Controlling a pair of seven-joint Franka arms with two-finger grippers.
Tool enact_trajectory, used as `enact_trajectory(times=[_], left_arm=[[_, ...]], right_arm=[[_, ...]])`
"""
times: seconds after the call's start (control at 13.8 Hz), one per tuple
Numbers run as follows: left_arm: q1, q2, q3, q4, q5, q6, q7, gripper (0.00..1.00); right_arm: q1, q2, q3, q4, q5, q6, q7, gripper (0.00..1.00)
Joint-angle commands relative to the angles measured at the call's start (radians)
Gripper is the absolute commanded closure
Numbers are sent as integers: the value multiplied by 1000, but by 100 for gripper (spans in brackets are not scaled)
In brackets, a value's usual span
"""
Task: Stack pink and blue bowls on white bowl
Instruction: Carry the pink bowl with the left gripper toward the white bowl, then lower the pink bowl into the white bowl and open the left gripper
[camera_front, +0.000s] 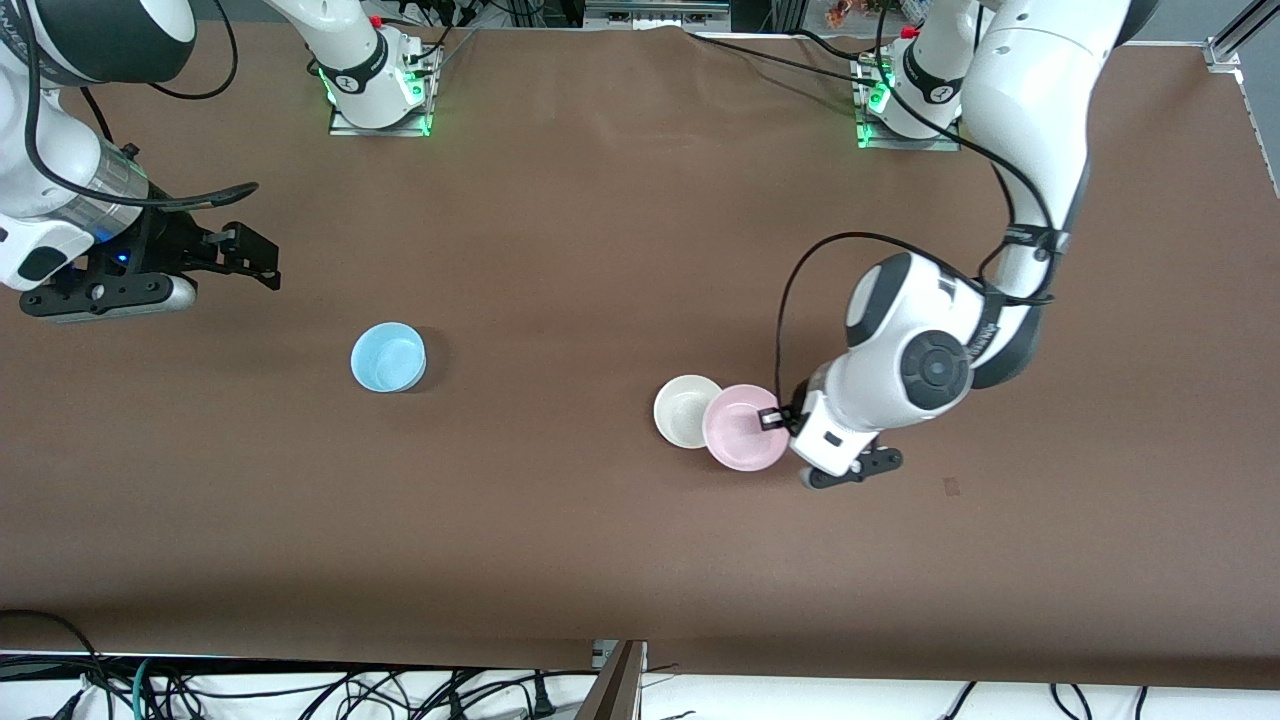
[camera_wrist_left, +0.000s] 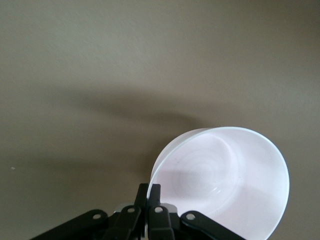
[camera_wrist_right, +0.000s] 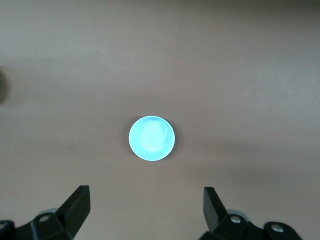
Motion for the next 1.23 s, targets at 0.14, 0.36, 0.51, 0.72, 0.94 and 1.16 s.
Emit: enact_trajectory(times=[0.14, 0.36, 0.51, 0.72, 0.94, 1.16], left_arm=[[-54, 14, 13, 5, -17, -6, -12, 100], [-71, 31, 13, -34, -4, 41, -10, 100], [-79, 35, 13, -68, -9, 122, -12, 100], [-91, 42, 13, -123, -11, 208, -12, 100], [-93, 43, 13, -150, -17, 241, -13, 100], [-94, 40, 13, -150, -18, 241, -15, 100]], right_arm=[[6, 5, 1, 22, -8, -9, -9, 0], [6, 7, 1, 22, -6, -9, -9, 0], [4, 7, 0, 22, -8, -9, -9, 0], [4, 7, 0, 22, -8, -9, -9, 0], [6, 7, 0, 22, -6, -7, -9, 0], [6, 7, 1, 28, -6, -7, -9, 0]])
